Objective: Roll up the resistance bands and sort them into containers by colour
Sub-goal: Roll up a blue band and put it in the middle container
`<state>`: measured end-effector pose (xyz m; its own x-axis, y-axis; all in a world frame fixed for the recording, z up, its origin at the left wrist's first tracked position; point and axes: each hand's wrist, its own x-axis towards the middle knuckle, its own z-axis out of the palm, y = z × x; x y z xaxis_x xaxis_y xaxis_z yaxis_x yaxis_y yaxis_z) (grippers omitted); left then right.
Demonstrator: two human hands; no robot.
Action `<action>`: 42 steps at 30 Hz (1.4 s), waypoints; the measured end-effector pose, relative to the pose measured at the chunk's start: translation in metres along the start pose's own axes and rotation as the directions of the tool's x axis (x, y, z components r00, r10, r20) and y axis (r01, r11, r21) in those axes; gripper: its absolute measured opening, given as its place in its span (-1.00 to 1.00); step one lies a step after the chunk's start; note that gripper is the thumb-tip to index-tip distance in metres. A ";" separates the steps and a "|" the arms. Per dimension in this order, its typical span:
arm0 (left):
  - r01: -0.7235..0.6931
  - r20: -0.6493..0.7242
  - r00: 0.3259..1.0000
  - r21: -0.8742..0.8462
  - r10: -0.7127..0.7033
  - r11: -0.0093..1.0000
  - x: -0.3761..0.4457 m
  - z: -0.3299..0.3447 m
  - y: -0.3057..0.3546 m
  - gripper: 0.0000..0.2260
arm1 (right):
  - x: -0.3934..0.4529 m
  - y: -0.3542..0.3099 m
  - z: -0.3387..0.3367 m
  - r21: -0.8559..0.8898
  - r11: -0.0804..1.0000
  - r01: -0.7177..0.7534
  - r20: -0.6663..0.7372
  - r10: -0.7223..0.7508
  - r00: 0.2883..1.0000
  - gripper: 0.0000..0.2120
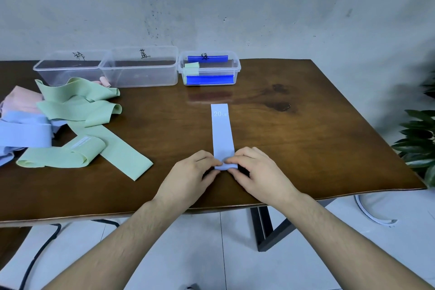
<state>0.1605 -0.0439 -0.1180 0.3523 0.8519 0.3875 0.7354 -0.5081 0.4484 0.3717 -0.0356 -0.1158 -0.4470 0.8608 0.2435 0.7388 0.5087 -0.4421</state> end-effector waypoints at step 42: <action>-0.064 0.032 0.997 -0.049 0.065 0.997 -0.015 0.001 0.007 -0.85 | -0.027 -0.007 -0.001 0.013 1.000 -0.029 -0.121 0.030 0.992 -0.78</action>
<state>0.1609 -0.0599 -0.1218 0.4176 0.8206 0.3902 0.6825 -0.5668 0.4615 0.3796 -0.0623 -0.1185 -0.3602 0.8715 0.3328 0.7446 0.4835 -0.4602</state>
